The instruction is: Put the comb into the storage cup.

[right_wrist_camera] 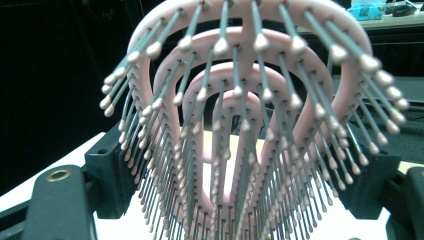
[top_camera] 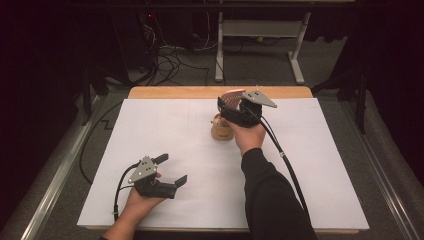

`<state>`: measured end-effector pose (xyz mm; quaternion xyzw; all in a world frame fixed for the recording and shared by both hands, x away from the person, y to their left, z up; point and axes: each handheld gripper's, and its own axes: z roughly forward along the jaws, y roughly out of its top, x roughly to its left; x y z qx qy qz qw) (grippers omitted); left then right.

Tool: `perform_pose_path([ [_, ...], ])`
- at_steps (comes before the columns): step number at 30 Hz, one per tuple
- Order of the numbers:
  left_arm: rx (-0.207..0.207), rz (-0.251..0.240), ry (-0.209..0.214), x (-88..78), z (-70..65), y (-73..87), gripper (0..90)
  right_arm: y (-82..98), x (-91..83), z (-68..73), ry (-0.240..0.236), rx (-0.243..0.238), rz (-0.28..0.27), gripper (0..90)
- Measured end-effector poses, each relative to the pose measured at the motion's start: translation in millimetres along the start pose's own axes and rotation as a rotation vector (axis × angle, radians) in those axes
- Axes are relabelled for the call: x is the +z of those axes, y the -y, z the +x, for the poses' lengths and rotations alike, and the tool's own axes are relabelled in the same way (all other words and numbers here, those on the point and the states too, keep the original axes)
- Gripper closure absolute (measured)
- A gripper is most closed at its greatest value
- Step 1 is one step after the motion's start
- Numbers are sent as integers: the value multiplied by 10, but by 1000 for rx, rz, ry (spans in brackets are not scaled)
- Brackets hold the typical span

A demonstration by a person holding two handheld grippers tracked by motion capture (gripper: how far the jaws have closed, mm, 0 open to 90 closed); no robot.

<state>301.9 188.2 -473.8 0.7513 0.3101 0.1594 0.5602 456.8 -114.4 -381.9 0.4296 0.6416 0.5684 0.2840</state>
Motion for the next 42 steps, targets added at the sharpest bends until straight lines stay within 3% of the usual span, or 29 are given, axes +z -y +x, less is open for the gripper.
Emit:
perform_pose_path([
  [27,-2,1,11,11,-15,3,0,-28,-96,-84,5,22,61,181],
  [42,-7,-3,10,5,-15,0,0,31,-193,-212,23,54,75,152],
])
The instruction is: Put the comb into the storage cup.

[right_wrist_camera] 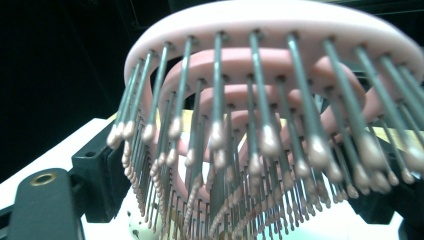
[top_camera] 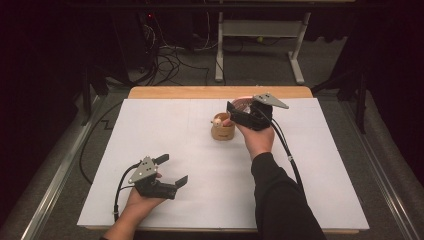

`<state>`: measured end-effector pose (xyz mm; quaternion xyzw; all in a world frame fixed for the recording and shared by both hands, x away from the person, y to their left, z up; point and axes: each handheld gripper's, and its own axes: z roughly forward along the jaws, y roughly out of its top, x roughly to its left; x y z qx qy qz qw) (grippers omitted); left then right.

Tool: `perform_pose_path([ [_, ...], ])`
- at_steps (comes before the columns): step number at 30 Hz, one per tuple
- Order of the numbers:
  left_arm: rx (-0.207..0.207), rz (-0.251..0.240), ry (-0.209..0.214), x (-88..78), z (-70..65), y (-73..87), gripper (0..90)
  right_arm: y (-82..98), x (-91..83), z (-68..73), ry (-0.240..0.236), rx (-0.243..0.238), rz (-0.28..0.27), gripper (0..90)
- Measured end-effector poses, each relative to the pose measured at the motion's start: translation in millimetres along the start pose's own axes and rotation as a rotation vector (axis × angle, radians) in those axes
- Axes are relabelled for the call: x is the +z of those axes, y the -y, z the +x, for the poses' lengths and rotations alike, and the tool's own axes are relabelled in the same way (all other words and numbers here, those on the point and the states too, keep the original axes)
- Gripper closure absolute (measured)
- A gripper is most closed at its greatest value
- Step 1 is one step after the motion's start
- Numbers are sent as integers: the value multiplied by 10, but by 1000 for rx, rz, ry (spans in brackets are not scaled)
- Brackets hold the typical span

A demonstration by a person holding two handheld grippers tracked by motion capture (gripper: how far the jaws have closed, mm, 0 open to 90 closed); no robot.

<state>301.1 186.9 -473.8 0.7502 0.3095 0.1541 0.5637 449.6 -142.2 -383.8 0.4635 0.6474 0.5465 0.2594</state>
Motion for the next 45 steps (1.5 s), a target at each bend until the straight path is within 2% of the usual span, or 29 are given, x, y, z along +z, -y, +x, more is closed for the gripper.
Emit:
perform_pose_path([
  [10,-4,4,3,8,16,4,0,41,-66,-64,1,19,11,139],
  [14,-2,-6,3,-11,13,-4,0,72,-86,-81,5,8,10,128],
  [20,-3,-11,8,-36,-2,-9,0,102,-118,-123,23,29,26,113],
  [31,-16,-14,15,3,14,-4,0,133,-142,-121,24,22,24,110],
  [45,-13,-12,16,-9,15,-5,0,127,-148,-132,9,3,38,105],
])
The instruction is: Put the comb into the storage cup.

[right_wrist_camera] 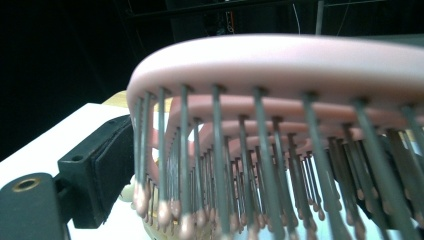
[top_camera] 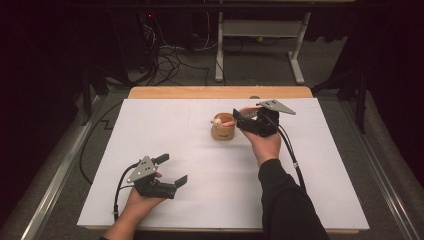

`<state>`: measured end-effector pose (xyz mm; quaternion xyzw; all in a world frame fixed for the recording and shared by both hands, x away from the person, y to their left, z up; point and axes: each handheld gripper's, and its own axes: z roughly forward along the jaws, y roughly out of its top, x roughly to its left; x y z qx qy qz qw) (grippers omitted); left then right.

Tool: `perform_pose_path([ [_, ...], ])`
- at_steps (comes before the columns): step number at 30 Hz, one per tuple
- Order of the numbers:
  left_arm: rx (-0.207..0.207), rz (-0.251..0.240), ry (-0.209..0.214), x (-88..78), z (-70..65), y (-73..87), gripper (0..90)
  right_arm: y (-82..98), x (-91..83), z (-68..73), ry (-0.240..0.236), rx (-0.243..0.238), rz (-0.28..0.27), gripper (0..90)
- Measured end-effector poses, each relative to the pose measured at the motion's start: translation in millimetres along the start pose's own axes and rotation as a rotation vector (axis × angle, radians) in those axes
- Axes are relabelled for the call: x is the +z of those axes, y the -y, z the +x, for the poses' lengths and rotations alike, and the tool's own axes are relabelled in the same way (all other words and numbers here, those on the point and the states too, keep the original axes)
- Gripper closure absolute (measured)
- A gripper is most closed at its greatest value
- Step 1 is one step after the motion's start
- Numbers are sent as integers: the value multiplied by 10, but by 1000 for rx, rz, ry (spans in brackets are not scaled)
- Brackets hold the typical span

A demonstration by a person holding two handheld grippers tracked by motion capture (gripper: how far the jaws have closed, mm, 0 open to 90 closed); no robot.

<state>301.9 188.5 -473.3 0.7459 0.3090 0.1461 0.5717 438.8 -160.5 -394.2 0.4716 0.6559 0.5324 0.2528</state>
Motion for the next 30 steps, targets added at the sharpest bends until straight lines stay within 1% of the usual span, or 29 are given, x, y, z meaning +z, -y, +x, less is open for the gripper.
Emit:
perform_pose_path([
  [4,1,-2,0,3,-12,-2,0,-7,-5,-7,2,-1,2,102],
  [10,0,-5,0,0,-6,-3,0,-15,-19,-21,4,-6,9,73],
  [13,0,-5,0,-2,-4,-2,0,-16,-18,-30,13,-5,11,64],
  [17,4,-4,0,-2,-7,-4,0,-3,-7,-41,11,2,27,51],
  [24,7,-4,-1,-3,-9,-5,0,-1,-5,-44,13,-7,31,37],
  [30,10,-4,-2,-5,-9,-6,0,-1,-10,-43,13,-4,46,21],
])
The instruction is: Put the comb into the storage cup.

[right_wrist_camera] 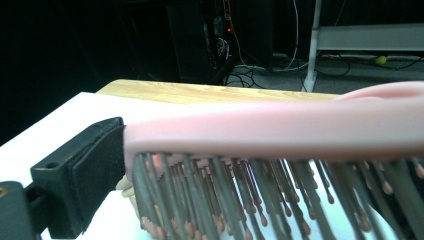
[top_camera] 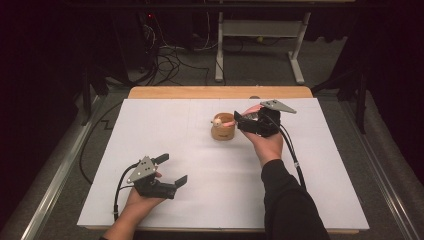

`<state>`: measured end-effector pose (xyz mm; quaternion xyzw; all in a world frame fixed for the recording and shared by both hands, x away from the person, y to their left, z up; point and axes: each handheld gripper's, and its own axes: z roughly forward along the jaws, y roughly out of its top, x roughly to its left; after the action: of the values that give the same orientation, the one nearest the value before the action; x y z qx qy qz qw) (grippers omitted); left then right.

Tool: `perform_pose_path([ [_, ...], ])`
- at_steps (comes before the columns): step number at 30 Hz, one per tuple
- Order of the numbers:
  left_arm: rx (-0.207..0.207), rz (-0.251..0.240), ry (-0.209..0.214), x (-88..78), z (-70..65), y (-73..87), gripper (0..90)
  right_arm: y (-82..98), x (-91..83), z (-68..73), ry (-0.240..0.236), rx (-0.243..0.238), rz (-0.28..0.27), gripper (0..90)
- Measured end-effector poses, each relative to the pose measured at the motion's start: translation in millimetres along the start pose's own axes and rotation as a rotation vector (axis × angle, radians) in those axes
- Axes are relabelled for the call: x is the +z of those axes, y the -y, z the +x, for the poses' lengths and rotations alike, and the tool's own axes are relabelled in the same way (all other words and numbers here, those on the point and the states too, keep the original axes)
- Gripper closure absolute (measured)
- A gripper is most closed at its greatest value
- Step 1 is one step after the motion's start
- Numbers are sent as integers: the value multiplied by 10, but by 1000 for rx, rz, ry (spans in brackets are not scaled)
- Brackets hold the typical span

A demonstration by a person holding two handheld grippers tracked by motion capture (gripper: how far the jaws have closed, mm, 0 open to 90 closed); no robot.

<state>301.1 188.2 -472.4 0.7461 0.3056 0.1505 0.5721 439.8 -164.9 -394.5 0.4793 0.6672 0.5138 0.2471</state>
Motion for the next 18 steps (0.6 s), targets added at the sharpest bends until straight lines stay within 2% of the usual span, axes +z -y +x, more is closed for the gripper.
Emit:
perform_pose_path([
  [7,0,-4,3,-4,-11,-4,0,-8,-27,-8,1,-17,25,3],
  [18,4,-1,5,13,-22,-2,0,-29,-120,-21,5,-40,11,2],
])
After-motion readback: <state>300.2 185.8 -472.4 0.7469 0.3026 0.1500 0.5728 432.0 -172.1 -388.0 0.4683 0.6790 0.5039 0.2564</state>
